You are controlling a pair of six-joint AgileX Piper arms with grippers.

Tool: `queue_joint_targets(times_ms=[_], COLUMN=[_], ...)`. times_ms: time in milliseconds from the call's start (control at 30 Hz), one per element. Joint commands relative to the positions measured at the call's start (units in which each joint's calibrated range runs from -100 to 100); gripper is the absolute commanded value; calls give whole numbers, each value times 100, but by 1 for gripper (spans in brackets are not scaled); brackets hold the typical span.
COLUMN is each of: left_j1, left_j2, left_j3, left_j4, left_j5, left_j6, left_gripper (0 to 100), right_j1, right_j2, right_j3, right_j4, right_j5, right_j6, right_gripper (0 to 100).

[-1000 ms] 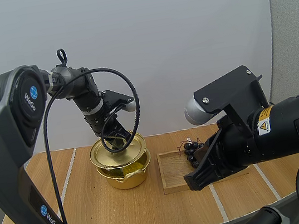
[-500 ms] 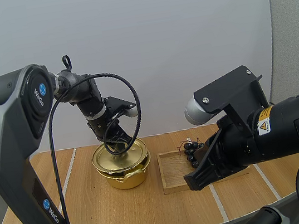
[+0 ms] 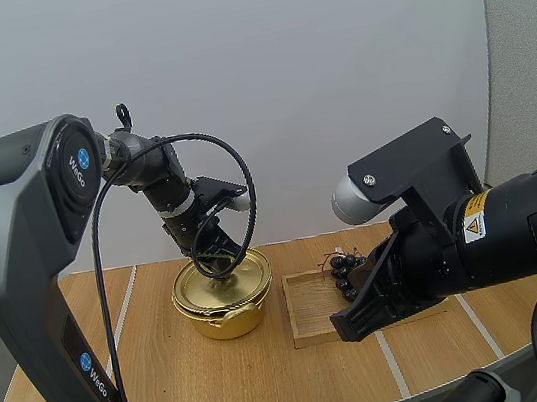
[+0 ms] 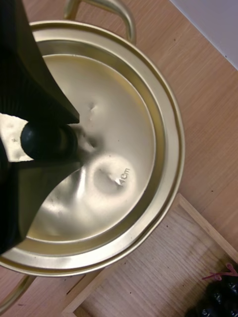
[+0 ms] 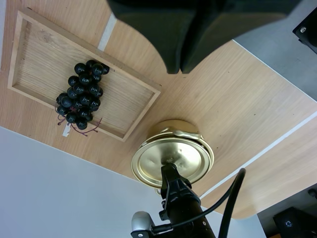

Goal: Open the pot, put the pineapple inside, and close it

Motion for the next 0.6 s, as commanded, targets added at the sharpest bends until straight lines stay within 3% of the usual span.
queue_joint_targets(times_ms=[0, 567], left_j1=[-6, -6], left_j2=[161, 122], left_j3=[36, 36], left_j4=[159, 231], left_j5=[80, 705], left_j6=[7, -36], left_gripper=[0, 0], right_j1=[-30, -30], right_j2=[-60, -60], right_j3=[25, 25], right_j4=[21, 21], right_j5=[0, 0], right_j6=[-36, -36], right_gripper=[0, 0])
